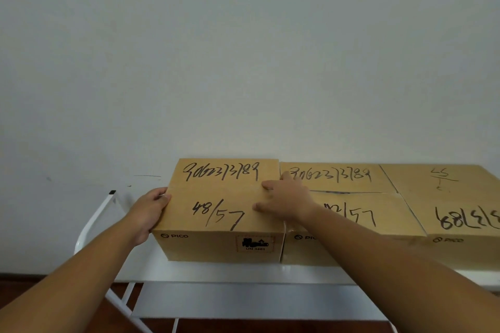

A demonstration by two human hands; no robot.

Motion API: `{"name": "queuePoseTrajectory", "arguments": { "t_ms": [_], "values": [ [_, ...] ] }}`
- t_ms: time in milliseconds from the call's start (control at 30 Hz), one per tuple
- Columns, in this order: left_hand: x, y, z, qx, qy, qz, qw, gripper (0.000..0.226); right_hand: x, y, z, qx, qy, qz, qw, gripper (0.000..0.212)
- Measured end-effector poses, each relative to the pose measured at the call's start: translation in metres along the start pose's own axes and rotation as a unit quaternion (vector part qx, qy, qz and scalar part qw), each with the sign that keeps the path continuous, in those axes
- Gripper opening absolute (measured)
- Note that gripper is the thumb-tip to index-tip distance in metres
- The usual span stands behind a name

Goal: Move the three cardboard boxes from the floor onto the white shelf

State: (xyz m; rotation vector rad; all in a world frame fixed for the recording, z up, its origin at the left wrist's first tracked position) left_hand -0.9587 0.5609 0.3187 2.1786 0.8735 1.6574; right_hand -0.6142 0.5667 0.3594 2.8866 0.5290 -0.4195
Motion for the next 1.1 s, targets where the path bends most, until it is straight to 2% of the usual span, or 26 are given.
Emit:
{"name": "queuePoseTrajectory", "arguments": {
  "t_ms": [133, 300, 500, 600, 733, 800, 933, 1033, 1067, 1100],
  "values": [
    [-0.009, -0.009, 0.006, -0.010, -0.011, -0.010, 1.000, 0.035, 0.004, -0.001, 0.008, -0.028, 0.055, -0.015, 0.998, 0.084],
    [-0.012, -0.014, 0.015, -0.034, -0.030, -0.011, 0.999, 0.037, 0.012, 0.001, 0.023, -0.052, 0.069, -0.019, 0.996, 0.087],
    [-0.003, -0.016, 0.017, 0.014, -0.169, 0.027, 0.985, 0.052, 0.014, 0.000, 0.025, -0.055, 0.057, -0.028, 0.996, 0.086],
    [0.007, -0.015, 0.019, 0.045, -0.252, 0.051, 0.965, 0.051, 0.016, 0.007, 0.012, -0.016, 0.018, -0.043, 0.999, 0.080],
    [0.022, -0.020, 0.018, 0.084, -0.351, 0.122, 0.925, 0.033, 0.024, 0.030, -0.017, 0.086, -0.113, -0.060, 0.988, 0.057],
    [0.028, -0.023, 0.019, 0.104, -0.397, 0.163, 0.897, 0.024, 0.027, 0.050, -0.034, 0.149, -0.168, -0.058, 0.973, 0.044],
    [0.044, 0.002, 0.046, 0.095, -0.460, 0.237, 0.851, 0.053, 0.022, 0.100, -0.070, 0.266, -0.268, -0.059, 0.924, 0.024],
    [0.059, 0.036, 0.071, 0.068, -0.456, 0.273, 0.845, 0.054, -0.002, 0.151, -0.114, 0.349, -0.353, -0.090, 0.863, 0.014],
    [0.064, 0.041, 0.078, 0.062, -0.446, 0.287, 0.846, 0.054, -0.011, 0.173, -0.132, 0.377, -0.382, -0.104, 0.837, 0.014],
    [0.066, 0.050, 0.084, 0.060, -0.455, 0.286, 0.841, 0.052, -0.020, 0.195, -0.149, 0.406, -0.431, -0.136, 0.794, 0.014]
  ]
}}
Point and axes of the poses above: each hand's wrist, its own y-axis away from the middle knuckle, its own z-axis out of the palm, x = y × z, the point moved 7 cm from there along -y, towards the middle knuckle, and after that the axes turned 15 degrees about -z, right-handed, at the moved point
